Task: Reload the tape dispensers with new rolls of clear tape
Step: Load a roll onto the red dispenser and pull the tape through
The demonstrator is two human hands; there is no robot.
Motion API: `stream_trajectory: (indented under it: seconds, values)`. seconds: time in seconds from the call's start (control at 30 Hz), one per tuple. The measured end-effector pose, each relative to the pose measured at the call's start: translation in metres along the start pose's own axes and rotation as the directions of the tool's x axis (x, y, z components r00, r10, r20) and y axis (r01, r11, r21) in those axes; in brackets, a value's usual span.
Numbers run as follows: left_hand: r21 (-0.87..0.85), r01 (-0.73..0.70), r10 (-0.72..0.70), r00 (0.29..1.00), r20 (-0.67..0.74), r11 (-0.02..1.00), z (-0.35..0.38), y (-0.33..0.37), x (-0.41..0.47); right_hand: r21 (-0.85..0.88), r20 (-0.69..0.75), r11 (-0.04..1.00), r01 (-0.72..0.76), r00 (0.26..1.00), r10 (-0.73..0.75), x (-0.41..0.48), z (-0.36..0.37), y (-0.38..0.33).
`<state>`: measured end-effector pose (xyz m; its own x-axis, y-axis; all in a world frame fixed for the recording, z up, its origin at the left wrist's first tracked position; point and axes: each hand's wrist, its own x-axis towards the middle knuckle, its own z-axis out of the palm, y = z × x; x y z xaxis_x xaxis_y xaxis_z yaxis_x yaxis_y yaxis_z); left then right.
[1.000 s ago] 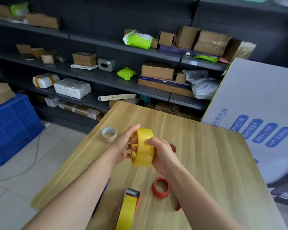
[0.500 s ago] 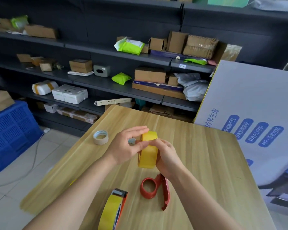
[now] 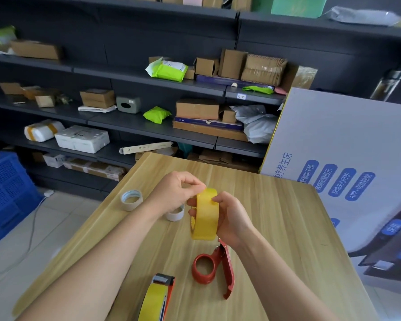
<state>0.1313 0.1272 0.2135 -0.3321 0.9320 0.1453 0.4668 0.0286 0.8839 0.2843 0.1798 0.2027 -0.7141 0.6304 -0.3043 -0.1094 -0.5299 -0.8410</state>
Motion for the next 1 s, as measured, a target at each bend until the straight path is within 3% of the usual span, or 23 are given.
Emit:
stream_trajectory:
  seconds: [0.13,0.27,0.57,0.67,0.8,0.9,1.0]
  values:
    - [-0.118,0.007,0.017,0.979,0.205,0.993,-0.002,0.003,-0.003,0.054,-0.004,0.998,-0.030,1.000,0.031,-0.002,0.001,-0.015]
    - [-0.253,0.120,-0.083,0.985,0.151,0.960,-0.001,0.010,-0.001,0.008,-0.024,1.000,-0.019,1.000,0.019,-0.003,0.003,-0.019]
    - [-0.309,0.299,-0.295,0.954,0.061,0.903,0.001,0.017,0.005,-0.141,0.054,0.984,0.108,0.993,-0.101,-0.003,0.002,-0.019]
    - [-0.137,0.187,-0.192,0.981,-0.023,0.973,0.003,0.016,0.009,-0.104,0.036,0.988,0.115,0.993,-0.112,-0.002,0.003,-0.020]
    - [0.097,-0.136,0.150,0.978,-0.144,0.986,0.008,0.014,0.006,-0.088,-0.075,0.991,0.102,0.991,-0.109,0.002,0.006,-0.027]
    - [0.164,-0.288,0.294,0.956,-0.017,0.944,0.008,0.008,0.003,-0.025,-0.129,0.997,0.076,0.989,-0.078,0.005,0.005,-0.032]
    - [0.129,-0.314,0.308,0.949,0.068,0.941,0.008,0.008,0.003,-0.031,-0.095,0.998,0.054,0.994,-0.057,0.005,0.002,-0.038]
